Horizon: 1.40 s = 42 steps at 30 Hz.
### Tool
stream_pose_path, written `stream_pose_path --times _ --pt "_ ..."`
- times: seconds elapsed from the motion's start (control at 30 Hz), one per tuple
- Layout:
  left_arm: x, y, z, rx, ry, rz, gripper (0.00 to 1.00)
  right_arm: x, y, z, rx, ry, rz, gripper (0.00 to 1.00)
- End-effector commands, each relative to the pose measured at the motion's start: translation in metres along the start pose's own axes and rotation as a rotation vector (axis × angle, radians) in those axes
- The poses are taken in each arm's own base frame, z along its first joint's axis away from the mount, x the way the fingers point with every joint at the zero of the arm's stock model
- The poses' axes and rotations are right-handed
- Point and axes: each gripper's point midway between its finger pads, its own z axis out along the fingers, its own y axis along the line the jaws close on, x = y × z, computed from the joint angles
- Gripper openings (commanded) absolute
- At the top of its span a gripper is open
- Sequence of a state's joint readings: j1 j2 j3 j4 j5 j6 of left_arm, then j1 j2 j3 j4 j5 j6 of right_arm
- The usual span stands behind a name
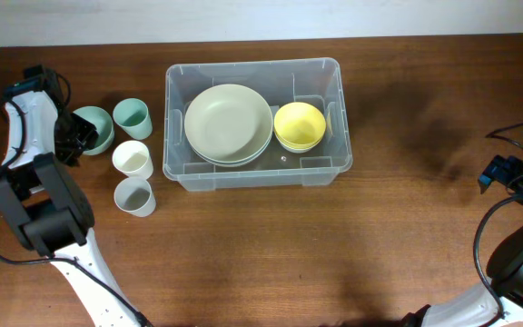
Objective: Pack container
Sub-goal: 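Close the left gripper on the mint green bowl's rim and lift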
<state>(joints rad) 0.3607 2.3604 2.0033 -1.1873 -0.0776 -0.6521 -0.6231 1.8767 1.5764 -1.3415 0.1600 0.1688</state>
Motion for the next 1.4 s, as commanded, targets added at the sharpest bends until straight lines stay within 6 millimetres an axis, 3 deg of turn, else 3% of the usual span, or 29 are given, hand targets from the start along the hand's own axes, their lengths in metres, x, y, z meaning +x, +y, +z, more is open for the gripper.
stream_pose_path --times 0.0,0.13,0.5,0.67,0.8,1.0,1.37 --pt "0.005 0.007 0.028 -0.037 0.053 -0.011 0.45 -0.003 -0.004 -0.009 0.004 -0.031 0.013 0.99" --pt "0.005 0.013 0.038 -0.052 0.073 -0.019 0.44 -0.003 -0.004 -0.009 0.004 -0.031 0.013 0.99" --pt "0.001 0.017 0.037 -0.049 0.07 -0.034 0.4 -0.003 -0.004 -0.009 0.004 -0.031 0.013 0.99" --pt "-0.002 0.015 0.035 -0.042 0.061 -0.035 0.19 -0.003 -0.004 -0.009 0.004 -0.031 0.013 0.99" --pt "-0.009 0.013 0.029 -0.029 0.043 -0.04 0.11 -0.003 -0.004 -0.009 0.004 -0.031 0.013 0.99" --pt "-0.033 0.022 0.006 -0.004 0.006 -0.082 0.01 -0.003 -0.004 -0.009 0.004 -0.031 0.013 0.99" --pt "-0.082 0.071 -0.068 0.025 -0.083 -0.209 0.0 -0.003 -0.004 -0.009 0.004 -0.031 0.013 0.99"
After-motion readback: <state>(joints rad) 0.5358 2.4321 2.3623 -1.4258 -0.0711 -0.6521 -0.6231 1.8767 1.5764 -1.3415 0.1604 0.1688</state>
